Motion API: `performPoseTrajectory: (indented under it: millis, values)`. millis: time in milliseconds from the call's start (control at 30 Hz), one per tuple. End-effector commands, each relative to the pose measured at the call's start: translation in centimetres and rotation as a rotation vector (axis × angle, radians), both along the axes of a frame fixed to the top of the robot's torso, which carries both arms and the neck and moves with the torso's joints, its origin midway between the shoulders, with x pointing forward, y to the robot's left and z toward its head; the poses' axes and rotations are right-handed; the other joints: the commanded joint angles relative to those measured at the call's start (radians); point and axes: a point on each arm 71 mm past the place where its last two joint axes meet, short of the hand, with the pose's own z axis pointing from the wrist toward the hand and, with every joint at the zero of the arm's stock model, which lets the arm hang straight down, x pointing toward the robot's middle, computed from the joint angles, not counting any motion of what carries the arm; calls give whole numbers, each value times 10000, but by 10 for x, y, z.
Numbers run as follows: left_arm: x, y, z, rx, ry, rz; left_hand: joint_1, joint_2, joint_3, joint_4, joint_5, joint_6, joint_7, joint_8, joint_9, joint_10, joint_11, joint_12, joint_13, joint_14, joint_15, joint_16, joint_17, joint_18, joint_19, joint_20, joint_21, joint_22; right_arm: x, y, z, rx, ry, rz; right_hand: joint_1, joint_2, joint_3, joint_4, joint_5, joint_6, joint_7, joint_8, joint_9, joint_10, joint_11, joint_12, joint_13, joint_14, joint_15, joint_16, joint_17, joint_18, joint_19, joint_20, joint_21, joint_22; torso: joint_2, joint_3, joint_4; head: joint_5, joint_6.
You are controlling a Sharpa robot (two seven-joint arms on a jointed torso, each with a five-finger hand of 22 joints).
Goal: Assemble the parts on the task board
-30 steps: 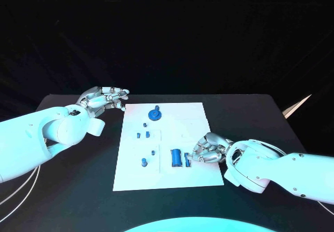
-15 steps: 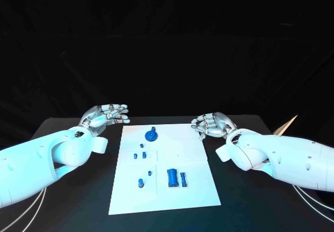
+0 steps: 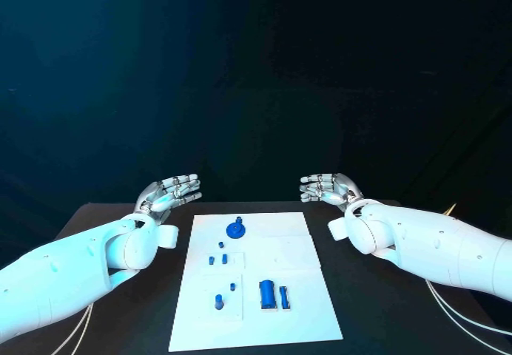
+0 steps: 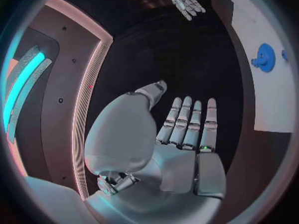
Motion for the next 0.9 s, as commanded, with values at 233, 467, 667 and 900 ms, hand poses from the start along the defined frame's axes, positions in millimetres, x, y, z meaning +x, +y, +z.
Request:
performPoseTrajectory:
  millis: [233,467,667,900]
  values:
    - [-12,-13,-1,192,31,307,-12945,1052,-3925,-1144,-1235,-6111,-1279,-1583,-1756,-6901,-1265,-898,-534,-5208,-1159,-1520,-1484,-1147,-5688,-2040,-593,-724,-16,16,-1,607,-79,-270,-11932,1273,-4661,-422,-1061,-6727,-1390,-1053,-3214,-9999,-1133,-591,-1040,-9329,-864,-1676,-2860,-1460,-7999,-1680,-538,-3148,-256,255,-243,437,84]
    - [-38,-38,-3,598,107,965,-12945,1052,-3925,-1144,-1235,-6111,-1279,-1583,-1756,-6901,-1265,-898,-534,-5208,-1159,-1520,-1484,-1147,-5688,-2040,-593,-724,-50,46,2,1712,-88,-842,-11932,1273,-4661,-422,-1061,-6727,-1390,-1053,-3214,-9999,-1133,-591,-1040,-9329,-864,-1676,-2860,-1460,-7999,-1680,-538,-3148,-352,352,-330,601,124]
    - [-61,-55,-1,919,142,1473,-12945,1052,-3925,-1144,-1235,-6111,-1279,-1583,-1756,-6901,-1265,-898,-534,-5208,-1159,-1520,-1484,-1147,-5688,-2040,-593,-724,-74,63,8,2324,3,-1229,-11932,1273,-4661,-422,-1061,-6727,-1390,-1053,-3214,-9999,-1133,-591,-1040,-9329,-864,-1676,-2860,-1460,-7999,-1680,-538,-3148,-352,352,-330,601,124]
    - [-73,-63,1,1077,151,1721,-12945,1052,-3925,-1144,-1235,-6111,-1279,-1583,-1756,-6901,-1265,-898,-534,-5208,-1159,-1520,-1484,-1147,-5688,-2040,-593,-724,-83,69,11,2512,50,-1362,-11932,1273,-4661,-422,-1061,-6727,-1390,-1053,-3214,-9999,-1133,-591,-1040,-9329,-864,-1676,-2860,-1460,-7999,-1680,-538,-3148,-352,352,-330,601,124]
